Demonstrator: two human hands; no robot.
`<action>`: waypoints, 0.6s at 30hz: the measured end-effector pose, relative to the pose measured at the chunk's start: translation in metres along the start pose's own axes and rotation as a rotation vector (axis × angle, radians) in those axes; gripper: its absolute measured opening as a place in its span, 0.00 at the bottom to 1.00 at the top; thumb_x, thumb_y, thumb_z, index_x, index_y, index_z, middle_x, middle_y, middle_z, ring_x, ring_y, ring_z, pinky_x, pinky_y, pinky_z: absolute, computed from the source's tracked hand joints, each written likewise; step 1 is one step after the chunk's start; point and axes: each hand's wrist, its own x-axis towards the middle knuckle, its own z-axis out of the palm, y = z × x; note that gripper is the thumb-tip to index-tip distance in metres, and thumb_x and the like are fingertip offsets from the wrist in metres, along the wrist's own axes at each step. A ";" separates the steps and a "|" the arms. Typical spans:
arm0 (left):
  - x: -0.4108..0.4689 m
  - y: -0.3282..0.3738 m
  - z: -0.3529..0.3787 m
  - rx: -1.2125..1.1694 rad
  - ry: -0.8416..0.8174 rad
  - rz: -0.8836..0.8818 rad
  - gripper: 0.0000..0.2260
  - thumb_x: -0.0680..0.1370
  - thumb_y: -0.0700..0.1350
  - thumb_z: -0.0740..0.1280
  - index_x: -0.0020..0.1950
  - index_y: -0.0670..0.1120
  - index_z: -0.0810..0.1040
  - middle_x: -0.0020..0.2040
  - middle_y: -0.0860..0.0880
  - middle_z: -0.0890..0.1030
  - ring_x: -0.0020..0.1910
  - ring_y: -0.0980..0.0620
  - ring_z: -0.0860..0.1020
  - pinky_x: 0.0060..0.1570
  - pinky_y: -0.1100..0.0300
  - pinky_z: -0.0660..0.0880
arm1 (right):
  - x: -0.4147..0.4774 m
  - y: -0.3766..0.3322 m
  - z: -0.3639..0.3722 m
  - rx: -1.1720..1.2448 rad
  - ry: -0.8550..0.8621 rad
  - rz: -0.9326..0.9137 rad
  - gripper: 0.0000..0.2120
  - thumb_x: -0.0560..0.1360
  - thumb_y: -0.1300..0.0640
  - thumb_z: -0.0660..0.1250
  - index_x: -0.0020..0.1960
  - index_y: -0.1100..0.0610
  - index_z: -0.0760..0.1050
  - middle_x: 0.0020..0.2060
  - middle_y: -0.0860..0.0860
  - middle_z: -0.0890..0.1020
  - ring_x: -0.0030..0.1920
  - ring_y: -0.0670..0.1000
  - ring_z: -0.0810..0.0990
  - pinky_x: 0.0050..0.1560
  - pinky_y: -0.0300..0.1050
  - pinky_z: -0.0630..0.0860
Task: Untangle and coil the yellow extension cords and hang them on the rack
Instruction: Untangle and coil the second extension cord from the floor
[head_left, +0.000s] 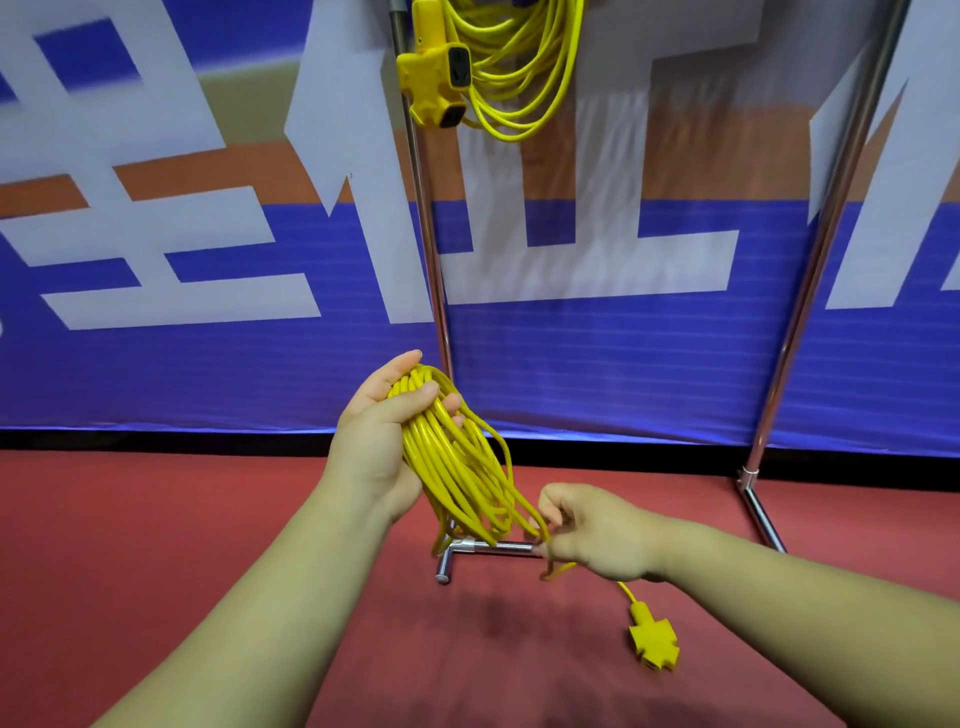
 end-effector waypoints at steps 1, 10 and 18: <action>0.001 0.001 -0.002 -0.002 0.006 0.001 0.17 0.77 0.29 0.63 0.63 0.43 0.77 0.43 0.39 0.80 0.35 0.45 0.83 0.36 0.52 0.82 | 0.001 0.004 0.001 0.030 0.047 0.007 0.21 0.71 0.66 0.72 0.38 0.50 0.61 0.34 0.42 0.77 0.32 0.48 0.79 0.38 0.47 0.72; 0.018 0.012 -0.018 -0.075 0.067 0.071 0.16 0.78 0.30 0.62 0.63 0.43 0.74 0.39 0.43 0.79 0.33 0.50 0.81 0.34 0.57 0.80 | 0.001 0.006 -0.021 0.135 0.431 -0.007 0.19 0.71 0.63 0.75 0.40 0.53 0.63 0.44 0.50 0.81 0.35 0.52 0.80 0.43 0.53 0.77; 0.023 0.009 -0.024 -0.115 0.095 0.077 0.17 0.79 0.31 0.62 0.65 0.43 0.72 0.40 0.44 0.76 0.32 0.51 0.80 0.34 0.59 0.79 | -0.017 0.049 -0.011 0.166 -0.157 0.193 0.14 0.76 0.60 0.70 0.40 0.54 0.65 0.34 0.51 0.79 0.42 0.53 0.78 0.45 0.46 0.70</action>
